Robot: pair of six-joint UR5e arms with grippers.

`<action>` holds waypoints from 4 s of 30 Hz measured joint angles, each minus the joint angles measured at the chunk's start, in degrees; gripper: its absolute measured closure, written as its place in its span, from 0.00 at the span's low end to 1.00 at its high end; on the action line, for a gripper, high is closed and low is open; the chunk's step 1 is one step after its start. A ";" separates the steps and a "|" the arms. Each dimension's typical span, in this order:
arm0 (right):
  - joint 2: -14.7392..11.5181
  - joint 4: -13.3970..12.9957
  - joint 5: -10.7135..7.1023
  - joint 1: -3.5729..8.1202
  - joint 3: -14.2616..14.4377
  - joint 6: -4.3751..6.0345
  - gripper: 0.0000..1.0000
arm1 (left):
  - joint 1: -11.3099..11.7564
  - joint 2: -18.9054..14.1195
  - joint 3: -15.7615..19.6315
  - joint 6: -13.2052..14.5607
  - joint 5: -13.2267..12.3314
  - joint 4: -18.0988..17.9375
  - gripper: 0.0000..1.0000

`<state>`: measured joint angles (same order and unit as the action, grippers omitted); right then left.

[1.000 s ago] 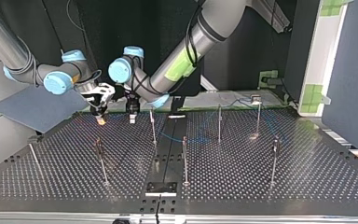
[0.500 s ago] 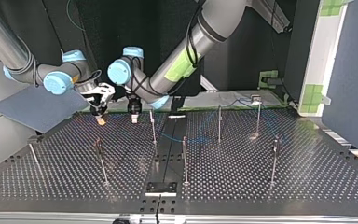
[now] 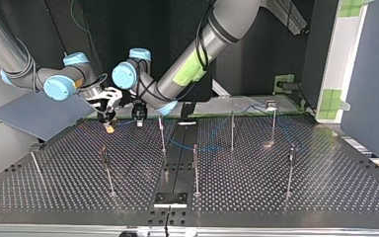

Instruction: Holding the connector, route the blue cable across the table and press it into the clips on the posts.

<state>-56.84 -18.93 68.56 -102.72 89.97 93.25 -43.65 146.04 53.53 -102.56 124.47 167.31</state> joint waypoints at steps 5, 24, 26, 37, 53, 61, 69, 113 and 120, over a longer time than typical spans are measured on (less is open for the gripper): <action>-0.92 1.05 -0.13 0.02 -0.13 0.15 1.00 | -0.51 -1.68 -0.10 -0.36 2.81 2.94 0.99; -11.22 3.27 -0.17 0.62 -0.79 6.75 1.00 | -3.32 -8.90 1.38 -0.77 6.94 7.34 0.99; -12.57 3.71 -0.18 0.63 -1.03 6.82 1.00 | -3.34 -9.84 2.09 -0.86 7.10 6.94 0.99; -19.31 5.58 0.00 0.20 -1.57 6.88 1.00 | -3.12 -16.09 7.63 1.62 5.79 1.96 0.99; -19.20 5.54 0.29 0.17 -1.94 6.94 1.00 | 0.42 -21.54 6.23 1.46 2.14 1.00 0.99; -19.08 6.31 -0.06 0.36 -3.88 7.12 1.00 | 1.44 -21.56 6.22 1.49 -2.25 2.50 0.99; -19.07 7.56 -0.58 0.34 -5.44 7.13 1.00 | 1.72 -21.56 6.24 1.44 -4.84 1.94 0.99; -17.48 7.93 -0.61 1.69 -8.60 6.94 1.00 | 6.37 -18.02 6.29 0.79 -11.81 -4.24 0.44; -17.34 7.86 -0.61 1.68 -8.61 6.78 1.00 | 5.52 -18.05 6.30 0.57 -11.89 -2.62 0.00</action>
<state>-74.18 -11.07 67.96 -101.05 81.35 100.04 -38.13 128.00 59.83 -101.99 112.58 164.69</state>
